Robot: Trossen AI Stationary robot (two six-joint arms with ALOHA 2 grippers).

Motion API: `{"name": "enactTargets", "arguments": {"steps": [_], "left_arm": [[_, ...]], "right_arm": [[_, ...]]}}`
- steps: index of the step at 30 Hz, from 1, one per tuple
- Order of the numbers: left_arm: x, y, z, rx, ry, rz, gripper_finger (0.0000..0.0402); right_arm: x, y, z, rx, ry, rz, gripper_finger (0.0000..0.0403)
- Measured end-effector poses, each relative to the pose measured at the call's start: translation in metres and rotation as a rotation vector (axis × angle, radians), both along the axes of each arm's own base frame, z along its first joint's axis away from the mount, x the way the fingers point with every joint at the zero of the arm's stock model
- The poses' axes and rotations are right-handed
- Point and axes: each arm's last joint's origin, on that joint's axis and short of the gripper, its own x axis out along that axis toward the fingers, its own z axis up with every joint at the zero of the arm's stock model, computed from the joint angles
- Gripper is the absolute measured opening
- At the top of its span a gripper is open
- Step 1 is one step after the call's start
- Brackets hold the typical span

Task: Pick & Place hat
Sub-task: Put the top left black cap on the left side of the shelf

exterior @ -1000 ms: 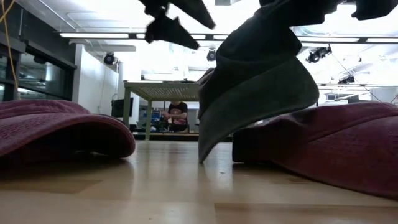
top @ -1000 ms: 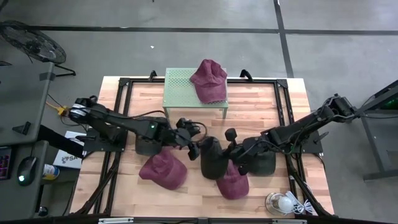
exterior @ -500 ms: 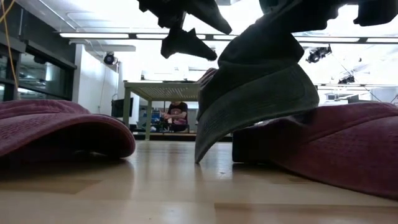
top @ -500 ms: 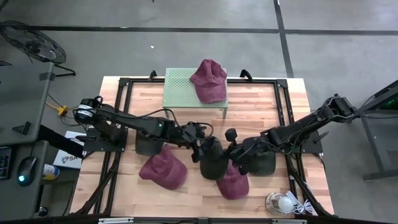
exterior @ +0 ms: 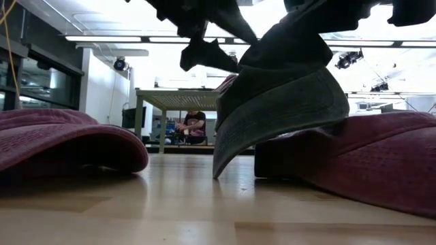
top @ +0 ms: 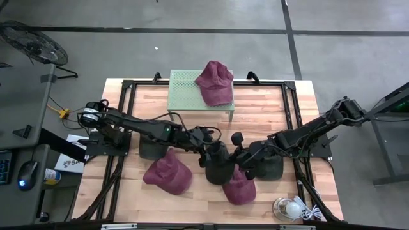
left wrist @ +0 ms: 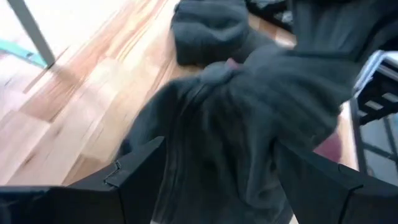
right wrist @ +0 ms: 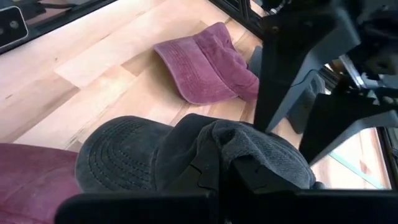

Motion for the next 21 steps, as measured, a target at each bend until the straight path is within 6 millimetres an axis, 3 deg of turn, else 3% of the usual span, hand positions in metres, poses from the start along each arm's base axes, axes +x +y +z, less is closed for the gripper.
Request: {"name": "enactTargets", "arguments": {"steps": [21], "left_arm": [[0.0046,-0.0024,0.0012,-0.035,-0.04,-0.04,0.0286]], "right_arm": [[0.0011,0.0007,0.0022,-0.006,-0.027,0.019,0.0]]}}
